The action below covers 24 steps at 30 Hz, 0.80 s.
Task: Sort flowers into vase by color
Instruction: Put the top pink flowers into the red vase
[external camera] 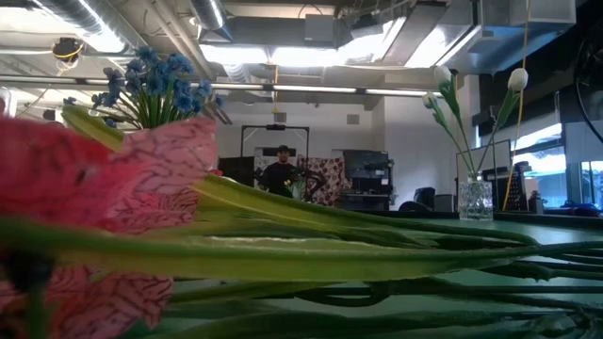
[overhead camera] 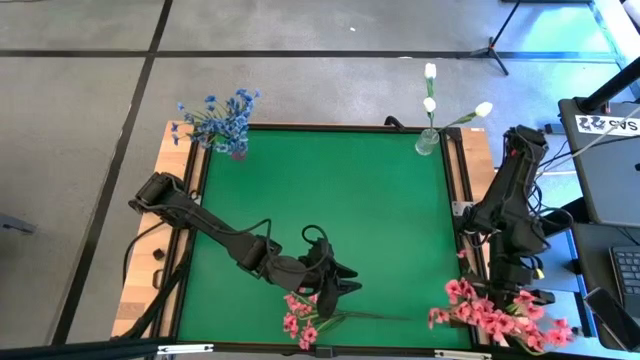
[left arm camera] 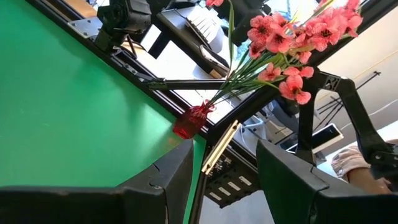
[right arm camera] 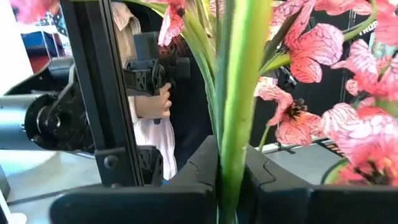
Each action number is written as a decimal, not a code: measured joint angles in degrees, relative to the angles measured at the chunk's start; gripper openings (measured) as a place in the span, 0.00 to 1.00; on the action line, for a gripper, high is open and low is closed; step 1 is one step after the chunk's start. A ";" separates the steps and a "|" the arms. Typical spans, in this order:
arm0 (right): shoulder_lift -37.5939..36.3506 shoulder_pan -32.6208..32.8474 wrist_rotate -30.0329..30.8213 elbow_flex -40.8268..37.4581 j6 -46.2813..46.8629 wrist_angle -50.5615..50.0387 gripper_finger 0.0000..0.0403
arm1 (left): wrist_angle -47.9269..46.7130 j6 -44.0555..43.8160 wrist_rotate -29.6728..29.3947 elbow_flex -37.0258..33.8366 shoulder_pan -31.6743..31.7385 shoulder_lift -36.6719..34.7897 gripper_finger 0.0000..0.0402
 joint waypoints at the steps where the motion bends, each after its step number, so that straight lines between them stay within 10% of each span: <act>1: -0.32 0.00 0.06 0.00 -1.08 -0.65 0.05 | 0.00 0.00 0.00 0.00 -0.02 0.00 0.42; 24: -10.65 0.02 11.56 0.00 -5.45 -13.65 0.06 | 0.02 0.17 0.00 0.02 -0.02 0.00 0.42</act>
